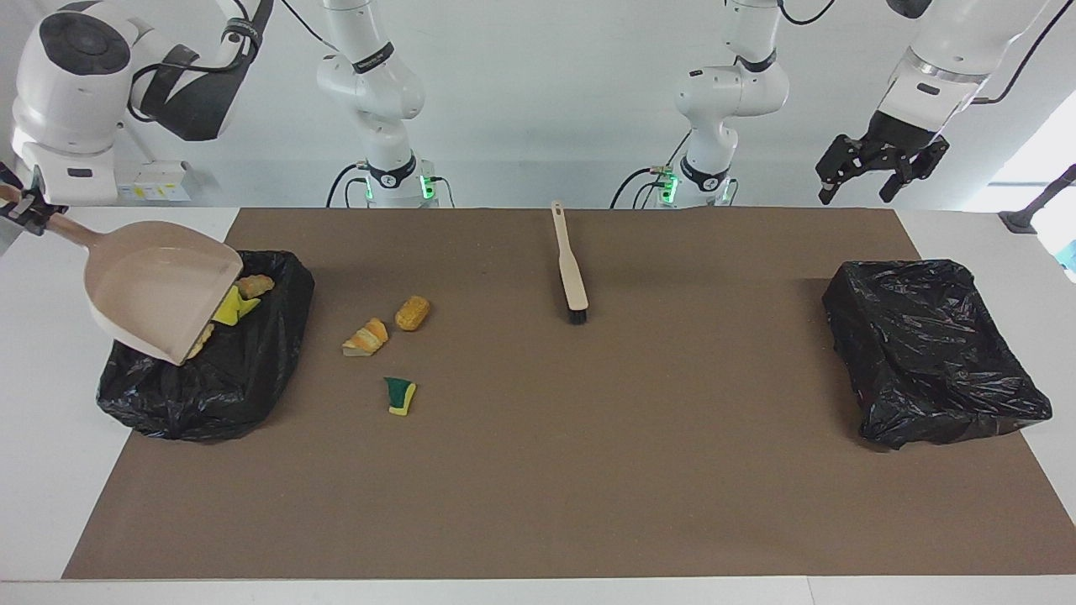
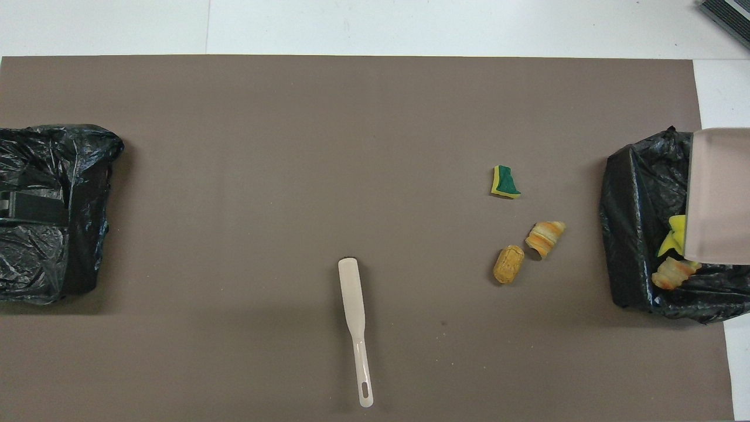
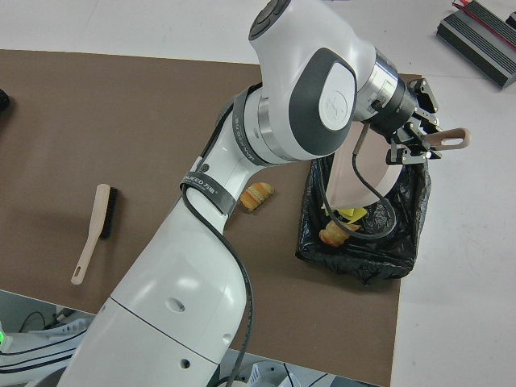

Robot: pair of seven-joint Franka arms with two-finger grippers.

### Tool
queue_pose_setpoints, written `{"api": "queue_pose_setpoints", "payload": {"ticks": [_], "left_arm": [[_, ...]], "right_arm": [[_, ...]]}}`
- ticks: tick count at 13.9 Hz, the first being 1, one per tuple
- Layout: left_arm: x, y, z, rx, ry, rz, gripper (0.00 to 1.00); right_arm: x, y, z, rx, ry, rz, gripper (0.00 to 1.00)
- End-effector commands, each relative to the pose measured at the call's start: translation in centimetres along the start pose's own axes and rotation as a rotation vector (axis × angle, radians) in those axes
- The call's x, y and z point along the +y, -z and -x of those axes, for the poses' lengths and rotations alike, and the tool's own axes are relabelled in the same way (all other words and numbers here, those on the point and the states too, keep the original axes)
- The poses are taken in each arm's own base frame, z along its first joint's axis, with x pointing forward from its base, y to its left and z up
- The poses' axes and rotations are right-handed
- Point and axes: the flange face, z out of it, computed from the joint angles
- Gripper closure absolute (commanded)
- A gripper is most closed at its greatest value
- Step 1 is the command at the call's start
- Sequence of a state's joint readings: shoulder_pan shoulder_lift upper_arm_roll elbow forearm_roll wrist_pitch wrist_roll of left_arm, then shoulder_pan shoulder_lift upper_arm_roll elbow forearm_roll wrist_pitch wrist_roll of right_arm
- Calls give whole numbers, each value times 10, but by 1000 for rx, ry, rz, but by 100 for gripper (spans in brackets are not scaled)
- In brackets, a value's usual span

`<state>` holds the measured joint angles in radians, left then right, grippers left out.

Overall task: Sweep and dump trash in bin
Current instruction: 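Lift the empty dustpan from the bin with the right gripper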

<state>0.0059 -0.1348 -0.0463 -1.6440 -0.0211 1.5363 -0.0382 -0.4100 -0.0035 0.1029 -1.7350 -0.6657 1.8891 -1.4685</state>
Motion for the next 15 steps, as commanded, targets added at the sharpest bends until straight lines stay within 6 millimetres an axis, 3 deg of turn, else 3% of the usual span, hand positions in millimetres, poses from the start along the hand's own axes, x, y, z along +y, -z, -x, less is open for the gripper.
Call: {"api": "queue_pose_setpoints", "payload": {"ticks": [1, 6, 9, 11, 15], "left_arm": [[-2, 3, 2, 7, -1, -3, 0], [-2, 3, 2, 7, -1, -3, 0], [-2, 3, 2, 7, -1, -3, 0], [-3, 3, 2, 7, 1, -3, 0], [-2, 3, 2, 7, -1, -3, 0]], "right_arm": [[-8, 6, -5, 71, -192, -55, 100], [-33, 24, -50, 142, -655, -298, 100], [-41, 45, -86, 184, -838, -414, 100], [-45, 51, -97, 220, -950, -489, 100], [-48, 89, -161, 277, -1089, -581, 100]]}}
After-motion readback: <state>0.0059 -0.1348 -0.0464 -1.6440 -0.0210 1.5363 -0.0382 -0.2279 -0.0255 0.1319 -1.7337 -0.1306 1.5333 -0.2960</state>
